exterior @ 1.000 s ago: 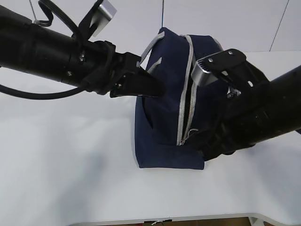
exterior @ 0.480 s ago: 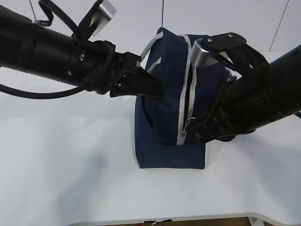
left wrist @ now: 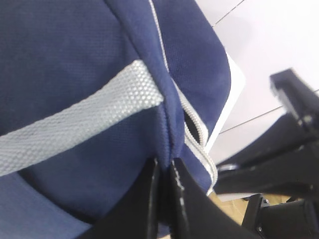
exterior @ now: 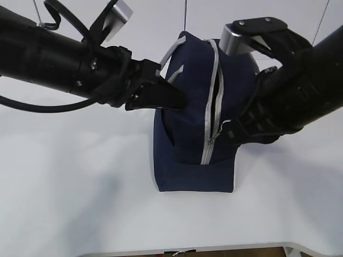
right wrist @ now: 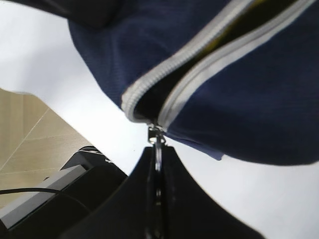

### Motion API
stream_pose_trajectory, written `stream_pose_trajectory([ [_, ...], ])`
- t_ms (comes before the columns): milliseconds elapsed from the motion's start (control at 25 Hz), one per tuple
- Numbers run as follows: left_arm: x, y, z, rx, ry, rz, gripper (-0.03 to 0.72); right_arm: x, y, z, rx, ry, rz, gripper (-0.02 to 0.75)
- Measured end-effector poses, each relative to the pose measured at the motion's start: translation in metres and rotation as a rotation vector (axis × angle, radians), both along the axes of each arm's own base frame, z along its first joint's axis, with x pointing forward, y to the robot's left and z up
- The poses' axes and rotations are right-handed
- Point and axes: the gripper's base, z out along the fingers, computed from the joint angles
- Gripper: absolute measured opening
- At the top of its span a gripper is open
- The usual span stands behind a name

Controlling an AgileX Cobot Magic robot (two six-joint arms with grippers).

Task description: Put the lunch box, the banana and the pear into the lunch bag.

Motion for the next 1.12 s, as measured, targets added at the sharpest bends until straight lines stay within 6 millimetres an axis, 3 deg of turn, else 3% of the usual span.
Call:
stream_pose_trajectory([
  [440,0.0,0.0,0.0,0.001,-0.002,0.004,-0.01,0.006,0.001,0.032,0.013,-0.031,-0.047,0.018],
  [1120,0.001,0.0,0.002,-0.009,-0.001,0.009,-0.009,0.01,0.0,0.058,0.045,-0.026,-0.137,0.018],
])
